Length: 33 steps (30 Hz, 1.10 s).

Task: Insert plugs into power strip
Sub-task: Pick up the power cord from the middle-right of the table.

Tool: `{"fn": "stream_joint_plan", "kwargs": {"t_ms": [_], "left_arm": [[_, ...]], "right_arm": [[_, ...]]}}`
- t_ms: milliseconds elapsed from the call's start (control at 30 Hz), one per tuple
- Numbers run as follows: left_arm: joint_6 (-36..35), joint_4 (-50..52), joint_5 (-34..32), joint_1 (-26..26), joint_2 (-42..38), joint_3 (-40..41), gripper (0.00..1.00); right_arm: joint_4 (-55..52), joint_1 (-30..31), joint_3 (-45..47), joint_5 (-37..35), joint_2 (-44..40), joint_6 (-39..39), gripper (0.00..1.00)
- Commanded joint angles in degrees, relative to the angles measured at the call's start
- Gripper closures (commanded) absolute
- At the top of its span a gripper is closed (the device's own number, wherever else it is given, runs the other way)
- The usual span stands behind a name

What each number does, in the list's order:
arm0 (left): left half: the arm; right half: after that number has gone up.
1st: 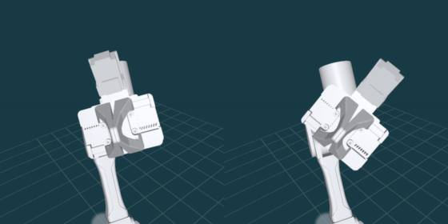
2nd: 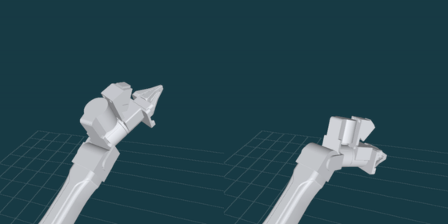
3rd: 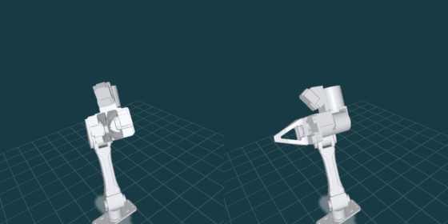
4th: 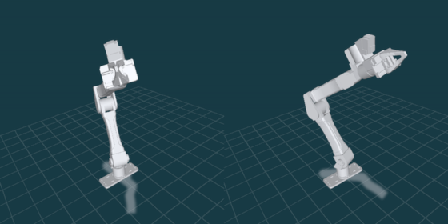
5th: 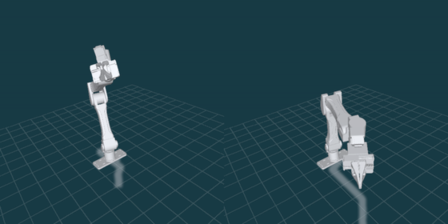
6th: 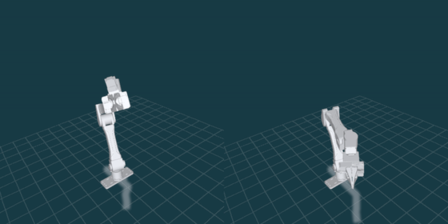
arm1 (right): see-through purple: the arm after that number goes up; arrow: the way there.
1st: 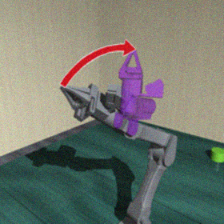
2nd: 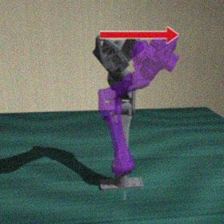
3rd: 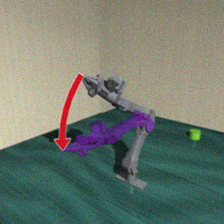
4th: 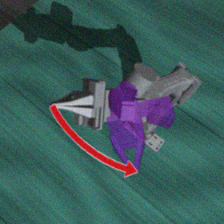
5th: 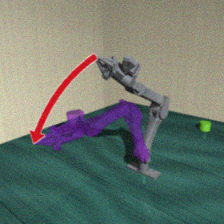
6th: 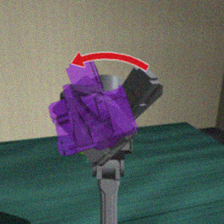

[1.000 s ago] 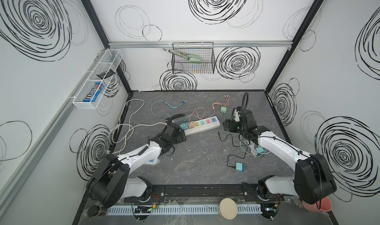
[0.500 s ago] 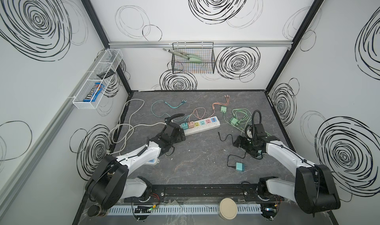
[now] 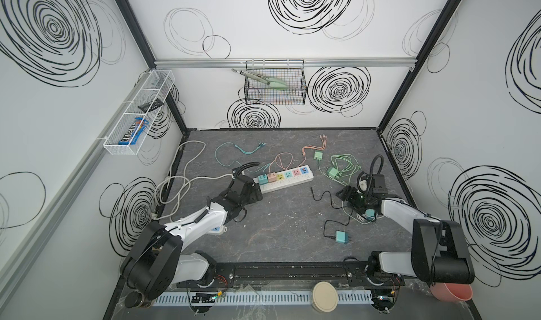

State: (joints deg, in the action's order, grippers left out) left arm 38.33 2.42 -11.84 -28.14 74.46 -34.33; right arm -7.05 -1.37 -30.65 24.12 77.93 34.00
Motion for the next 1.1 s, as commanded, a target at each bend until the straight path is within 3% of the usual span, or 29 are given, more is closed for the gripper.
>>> {"fn": "stream_joint_plan", "kwargs": {"t_ms": [0,67,167,267,633,1067], "left_arm": [[-1.2,-3.1,1.7,0.7,-1.4,0.8,0.04],[-1.5,-4.3,3.1,0.9,-1.6,1.4,0.04],[-1.8,-6.0,5.1,1.2,-1.9,2.2,0.04],[-2.2,-6.5,5.8,1.3,-2.3,2.3,0.04],[-3.6,-9.2,10.3,1.1,-4.8,3.0,0.04],[-4.0,-8.0,10.0,1.0,-6.3,2.8,0.04]], "right_arm": [[5.1,1.2,-1.1,0.8,1.9,-0.5,0.29],[3.4,2.6,-2.9,-2.6,2.2,-1.6,0.39],[1.7,5.3,-4.8,-8.3,0.9,-3.9,0.79],[0.5,7.0,-6.5,-10.4,-0.9,-5.7,0.99],[-7.8,18.4,-21.5,-17.7,-5.9,-22.6,1.00],[-18.2,33.2,-43.2,-20.1,-0.5,-29.4,1.00]]}}
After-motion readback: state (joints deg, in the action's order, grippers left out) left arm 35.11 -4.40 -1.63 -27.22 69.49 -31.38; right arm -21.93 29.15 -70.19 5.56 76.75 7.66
